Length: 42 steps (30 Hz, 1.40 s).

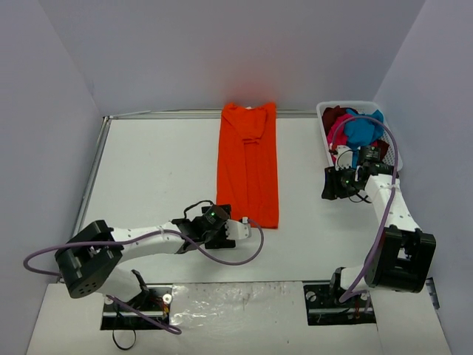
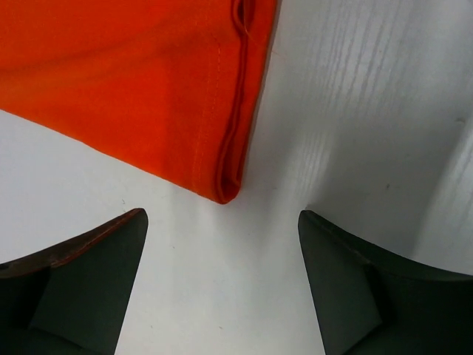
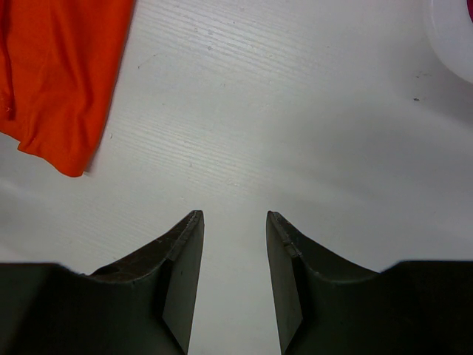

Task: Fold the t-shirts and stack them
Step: Rotate the tshirt 90 degrees, then grab the bottom of the folded rectangular tshirt with both arms

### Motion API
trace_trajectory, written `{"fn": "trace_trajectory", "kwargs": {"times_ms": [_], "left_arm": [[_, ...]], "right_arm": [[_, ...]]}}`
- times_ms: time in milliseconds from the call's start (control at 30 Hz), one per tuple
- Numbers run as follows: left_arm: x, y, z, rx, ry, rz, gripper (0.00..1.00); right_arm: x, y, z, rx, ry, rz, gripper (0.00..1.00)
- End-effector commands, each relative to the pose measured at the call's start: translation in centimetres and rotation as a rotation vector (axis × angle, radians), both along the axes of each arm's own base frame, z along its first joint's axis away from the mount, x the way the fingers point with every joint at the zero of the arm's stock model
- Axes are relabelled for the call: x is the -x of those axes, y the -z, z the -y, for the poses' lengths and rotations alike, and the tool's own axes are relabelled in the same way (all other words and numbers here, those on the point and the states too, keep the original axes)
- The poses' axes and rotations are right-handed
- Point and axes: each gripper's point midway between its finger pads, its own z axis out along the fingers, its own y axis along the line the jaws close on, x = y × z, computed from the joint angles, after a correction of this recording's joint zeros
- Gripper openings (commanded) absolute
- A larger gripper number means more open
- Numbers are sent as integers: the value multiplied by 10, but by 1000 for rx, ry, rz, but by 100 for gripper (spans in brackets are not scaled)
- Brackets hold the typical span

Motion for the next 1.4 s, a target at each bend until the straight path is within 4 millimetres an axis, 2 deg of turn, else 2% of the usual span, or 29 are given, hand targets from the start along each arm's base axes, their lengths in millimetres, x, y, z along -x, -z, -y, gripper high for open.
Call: {"fn": "trace_trajectory", "kwargs": {"times_ms": [0, 100, 200, 233, 267, 467, 733, 967, 1000, 1067, 1200, 1233, 1300, 1367], "left_arm": [[-11, -4, 7, 12, -32, 37, 82], [-14, -2, 9, 6, -42, 43, 77], [-17, 1, 9, -7, -51, 42, 61], [-16, 4, 8, -18, -52, 36, 51], [-17, 5, 8, -21, -52, 34, 46], [-15, 16, 7, -56, -31, 16, 33], [-12, 18, 8, -66, -17, 0, 31], [-15, 16, 12, -63, -17, -4, 36], [-11, 21, 7, -93, -18, -26, 36], [-11, 20, 8, -93, -17, -27, 34], [-8, 25, 8, -115, -3, -57, 25], [-7, 26, 9, -118, 0, -65, 15], [-5, 29, 7, -133, 6, -78, 5], [-3, 31, 7, -137, 14, -92, 2]], "right_arm": [[2, -7, -1, -17, 8, 19, 36], [2, -8, -1, -15, 8, 22, 36], [2, -7, 0, -14, 9, 18, 36], [2, -7, 0, -13, 10, 20, 36], [2, -7, 0, -10, 10, 18, 36], [3, -7, 1, -7, 9, 20, 36], [3, -7, 0, -5, 6, 21, 36], [4, -6, 1, 2, 6, 19, 36], [3, -6, 2, 3, 8, 17, 36], [4, -5, 2, 4, 6, 16, 36], [4, -5, 3, 8, 6, 15, 36], [4, -5, 3, 8, 6, 16, 36], [4, -5, 3, 8, 6, 16, 36], [4, -5, 3, 7, 7, 16, 36]]}}
